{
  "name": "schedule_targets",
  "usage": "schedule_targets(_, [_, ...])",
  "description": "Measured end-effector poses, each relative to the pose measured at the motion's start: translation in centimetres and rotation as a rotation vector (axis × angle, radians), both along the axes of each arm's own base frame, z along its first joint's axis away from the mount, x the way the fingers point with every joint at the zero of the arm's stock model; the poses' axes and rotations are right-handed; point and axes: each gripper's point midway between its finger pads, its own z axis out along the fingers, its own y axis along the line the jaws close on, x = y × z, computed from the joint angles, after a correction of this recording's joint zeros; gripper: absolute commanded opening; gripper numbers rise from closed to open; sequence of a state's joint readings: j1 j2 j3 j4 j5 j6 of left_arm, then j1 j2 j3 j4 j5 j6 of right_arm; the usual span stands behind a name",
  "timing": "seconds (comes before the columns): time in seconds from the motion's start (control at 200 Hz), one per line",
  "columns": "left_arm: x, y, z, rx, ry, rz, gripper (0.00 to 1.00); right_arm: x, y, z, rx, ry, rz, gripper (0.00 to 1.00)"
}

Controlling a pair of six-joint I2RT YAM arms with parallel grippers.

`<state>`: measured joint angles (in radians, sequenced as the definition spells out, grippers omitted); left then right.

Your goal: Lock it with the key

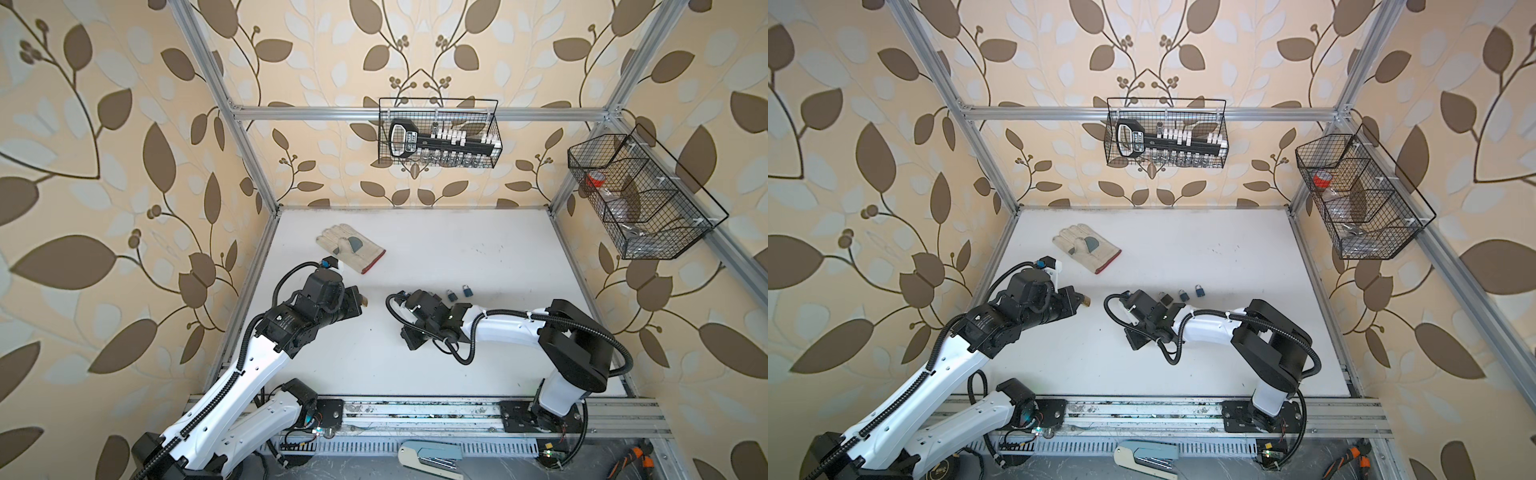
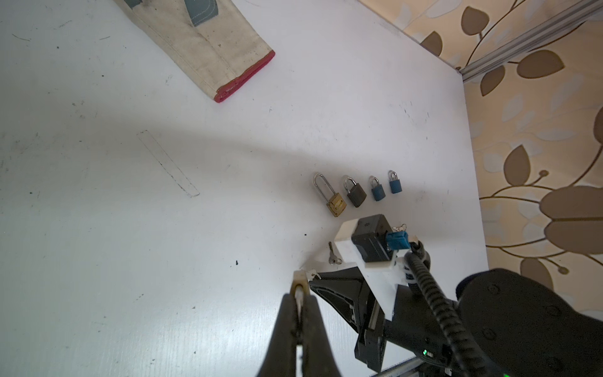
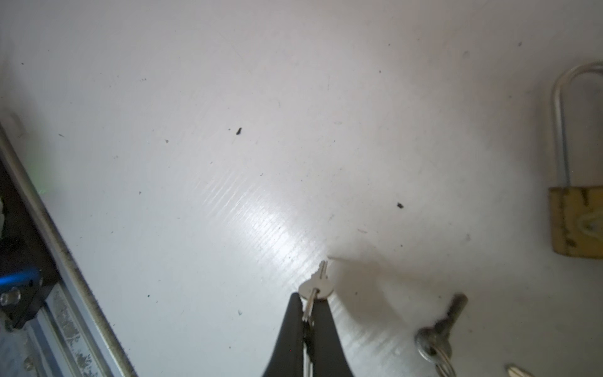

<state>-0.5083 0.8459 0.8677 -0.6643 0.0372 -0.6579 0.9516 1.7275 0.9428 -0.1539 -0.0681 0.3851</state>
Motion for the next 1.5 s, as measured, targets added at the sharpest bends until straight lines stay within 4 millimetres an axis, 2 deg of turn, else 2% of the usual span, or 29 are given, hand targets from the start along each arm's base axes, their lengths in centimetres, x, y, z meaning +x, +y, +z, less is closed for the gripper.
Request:
schedule_targets(0.17, [-0.1,0.1,-0.1,0.002,0.008,0.001,0.00,0.7,-0.5,-0.7,-0.031,-0.005,-0.034,0.16])
schedule_targets(0.27, [-0.2,0.1,-0.3,0.003,0.013,0.003,0.00,0.7,-0.9,-1.1,-0.046,0.005,-0.042,0.28])
schedule_targets(0.45, [-0.3,-0.1,-0.8,0.002,0.031,-0.007,0.00,0.8,-1.1,-0.6,-0.050,-0.007,-0.051,0.41])
schedule_targets(0.515, [-0.1,-0.5,-1.2,-0.005,0.042,-0.020,0.00,1.3,-1.4,0.8,-0.038,-0.046,-0.069,0.46])
schedule_targets(0.62, [0.6,-2.1,-2.4,-0.033,0.084,-0.067,0.00,2.1,-2.7,5.1,0.022,-0.160,-0.117,0.54])
schedule_targets(0.705, [1.3,-4.3,-4.0,-0.060,0.135,-0.153,0.00,2.4,-4.6,9.5,0.108,-0.264,-0.173,0.56])
schedule_targets(0.79, [1.8,-6.2,-5.9,-0.077,0.192,-0.235,0.00,3.0,-6.9,12.6,0.186,-0.329,-0.229,0.57])
schedule_targets(0.865, [1.8,-7.5,-7.7,-0.081,0.249,-0.310,0.00,3.6,-9.0,13.5,0.229,-0.343,-0.270,0.61])
schedule_targets(0.945, [1.7,-8.7,-8.6,-0.104,0.289,-0.366,0.00,3.8,-10.3,12.9,0.230,-0.346,-0.269,0.63])
schedule_targets(1.085, [2.0,-10.7,-7.5,-0.176,0.288,-0.458,0.00,2.2,-9.3,11.6,0.259,-0.355,-0.133,0.66])
schedule_targets(1.21, [1.9,-11.9,-5.9,-0.241,0.258,-0.518,0.00,1.1,-6.9,12.4,0.292,-0.392,0.028,0.66])
schedule_targets(1.355, [1.5,-12.6,-5.1,-0.286,0.254,-0.562,0.00,1.6,-4.2,13.3,0.293,-0.421,0.142,0.65])
schedule_targets(1.499, [1.2,-12.9,-4.7,-0.308,0.255,-0.584,0.00,1.9,-3.1,13.0,0.268,-0.440,0.199,0.62])
